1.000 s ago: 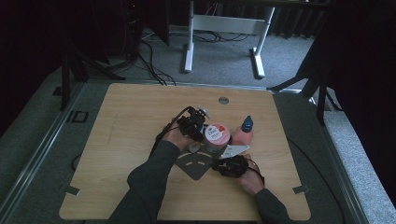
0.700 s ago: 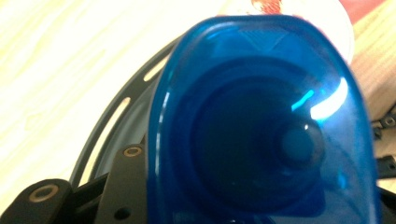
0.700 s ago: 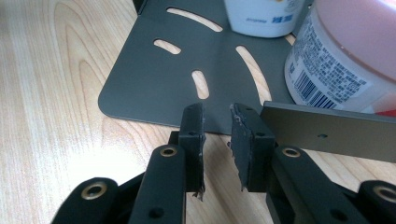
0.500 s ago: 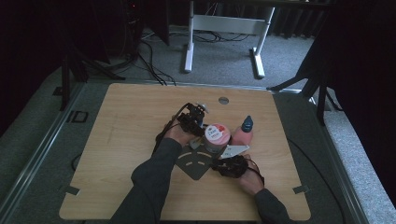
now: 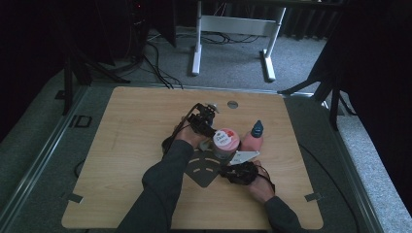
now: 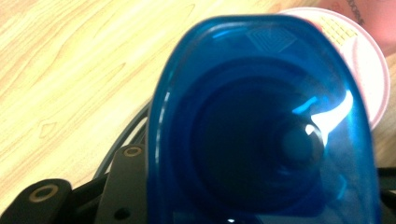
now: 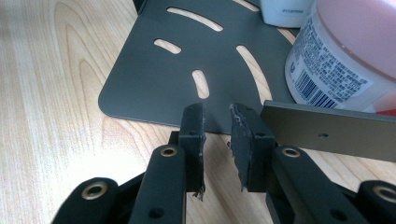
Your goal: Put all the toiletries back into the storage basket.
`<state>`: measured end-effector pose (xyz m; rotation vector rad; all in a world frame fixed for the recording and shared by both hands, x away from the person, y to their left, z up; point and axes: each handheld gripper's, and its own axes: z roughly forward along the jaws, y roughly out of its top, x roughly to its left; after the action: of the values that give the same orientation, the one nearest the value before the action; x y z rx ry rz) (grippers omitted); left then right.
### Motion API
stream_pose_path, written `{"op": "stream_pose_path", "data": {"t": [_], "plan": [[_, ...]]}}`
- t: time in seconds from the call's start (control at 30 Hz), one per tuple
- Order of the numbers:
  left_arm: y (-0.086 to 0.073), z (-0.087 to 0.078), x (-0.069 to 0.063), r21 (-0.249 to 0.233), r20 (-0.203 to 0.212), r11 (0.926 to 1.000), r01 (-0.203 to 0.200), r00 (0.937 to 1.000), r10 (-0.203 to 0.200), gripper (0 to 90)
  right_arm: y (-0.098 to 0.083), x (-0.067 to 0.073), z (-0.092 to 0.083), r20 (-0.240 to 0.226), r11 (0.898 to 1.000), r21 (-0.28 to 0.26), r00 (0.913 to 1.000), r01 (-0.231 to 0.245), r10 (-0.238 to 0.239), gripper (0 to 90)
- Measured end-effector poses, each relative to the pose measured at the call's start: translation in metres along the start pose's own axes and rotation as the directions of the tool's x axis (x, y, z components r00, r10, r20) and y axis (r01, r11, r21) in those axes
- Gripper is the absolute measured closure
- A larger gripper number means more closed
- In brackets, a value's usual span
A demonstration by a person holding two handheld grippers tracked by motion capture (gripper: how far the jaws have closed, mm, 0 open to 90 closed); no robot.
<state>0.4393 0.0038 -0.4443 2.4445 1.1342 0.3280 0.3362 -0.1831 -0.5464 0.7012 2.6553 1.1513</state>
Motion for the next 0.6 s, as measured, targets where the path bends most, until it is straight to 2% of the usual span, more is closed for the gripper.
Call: {"op": "stream_pose_path", "data": {"t": [0.27,0.6], "plan": [[0.005,0.003,0.004,-0.007,0.014,0.9997,0.023,0.9996,-0.023,54.7,0.000,0.001,0.001,-0.004,1.000,0.002,1.0000,0.000,0.000,74.2],[0.014,0.008,0.005,0.006,0.013,0.9999,0.012,0.9998,-0.012,54.6,0.000,0.001,0.001,-0.004,1.000,0.002,1.0000,0.000,0.000,74.3]]}}
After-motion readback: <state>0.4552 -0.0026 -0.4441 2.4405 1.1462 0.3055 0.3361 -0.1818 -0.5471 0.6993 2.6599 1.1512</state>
